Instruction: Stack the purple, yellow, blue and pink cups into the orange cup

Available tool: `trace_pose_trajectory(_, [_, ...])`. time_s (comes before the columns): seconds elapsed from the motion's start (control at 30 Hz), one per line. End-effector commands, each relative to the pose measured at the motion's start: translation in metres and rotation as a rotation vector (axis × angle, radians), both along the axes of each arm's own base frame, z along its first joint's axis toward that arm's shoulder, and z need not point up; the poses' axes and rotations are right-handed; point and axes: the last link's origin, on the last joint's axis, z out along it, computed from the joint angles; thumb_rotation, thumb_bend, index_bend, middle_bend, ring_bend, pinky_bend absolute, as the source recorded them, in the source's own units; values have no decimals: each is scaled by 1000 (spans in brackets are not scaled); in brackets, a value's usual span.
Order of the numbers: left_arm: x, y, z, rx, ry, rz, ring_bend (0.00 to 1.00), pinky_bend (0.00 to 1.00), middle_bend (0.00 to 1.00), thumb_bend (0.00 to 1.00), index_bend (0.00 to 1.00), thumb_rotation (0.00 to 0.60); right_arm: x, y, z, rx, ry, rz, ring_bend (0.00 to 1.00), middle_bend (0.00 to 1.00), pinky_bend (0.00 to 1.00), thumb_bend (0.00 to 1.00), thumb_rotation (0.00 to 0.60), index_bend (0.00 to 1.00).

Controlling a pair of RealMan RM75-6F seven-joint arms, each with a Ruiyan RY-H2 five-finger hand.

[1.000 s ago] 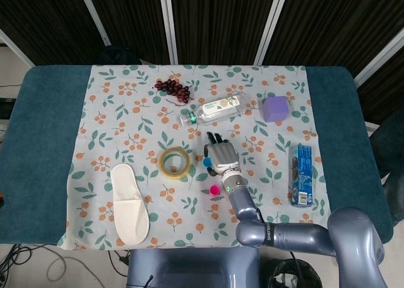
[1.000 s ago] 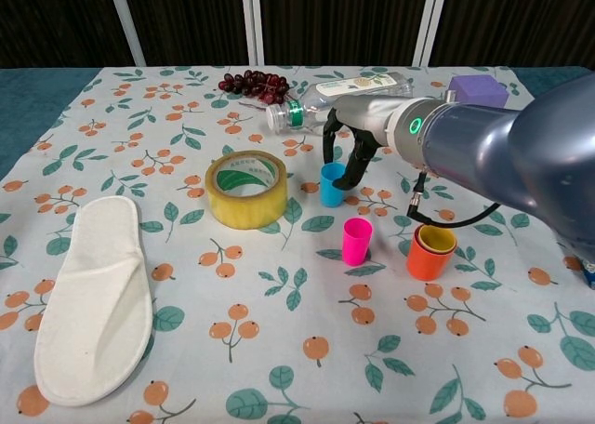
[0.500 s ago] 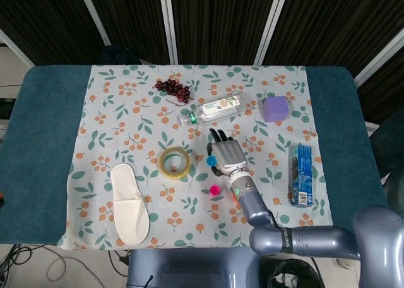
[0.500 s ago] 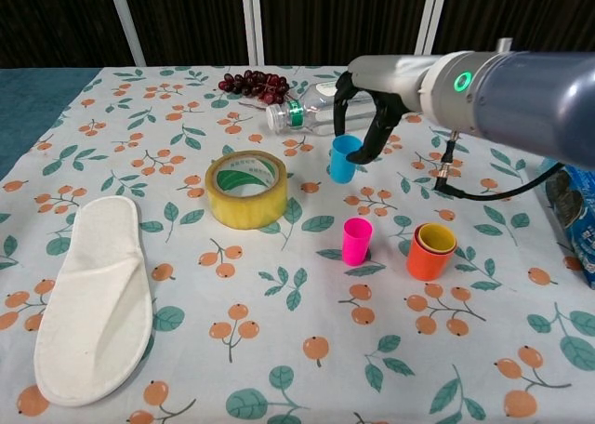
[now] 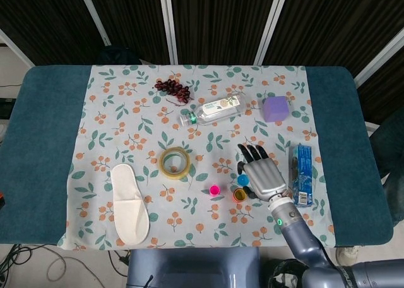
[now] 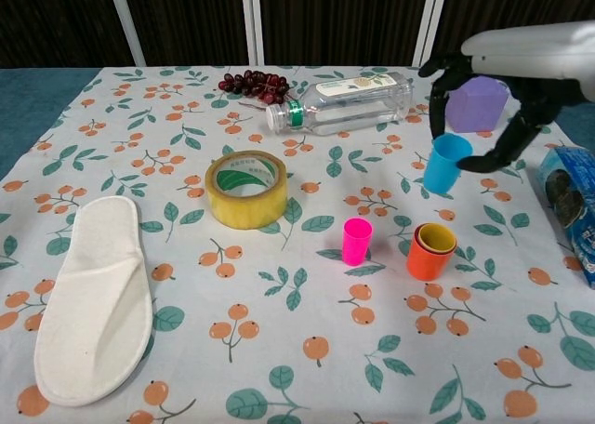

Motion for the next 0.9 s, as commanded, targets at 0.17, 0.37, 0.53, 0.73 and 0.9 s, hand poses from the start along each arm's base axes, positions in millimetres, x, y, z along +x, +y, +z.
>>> trace_pose_trajectory(0.17, [2, 0, -2, -6, 6, -7, 0, 0, 20, 797, 189, 600, -24, 24, -5, 38, -19, -14, 35, 0, 72, 394, 600, 488])
trace_pose_trajectory(0.37, [1, 0, -1, -3, 6, -2, 0, 0, 20, 797, 189, 600, -28, 29, -20, 71, -30, -5, 35, 0, 72, 394, 600, 488])
trace_pose_trajectory(0.53, [1, 0, -1, -3, 5, -3, 0, 0, 20, 798, 189, 600, -28, 25, -28, 67, -44, -1, 35, 0, 72, 394, 600, 493])
trace_pose_trajectory(0.73, [0, 0, 0, -1, 4, -3, 0, 0, 20, 798, 189, 600, -32, 21, -33, 64, -50, -25, 35, 0, 72, 395, 600, 495])
trace_pose_trajectory(0.9, [0, 0, 0, -2, 5, -3, 0, 0, 20, 798, 189, 600, -35, 18, -36, 65, -45, -36, 35, 0, 72, 394, 600, 495])
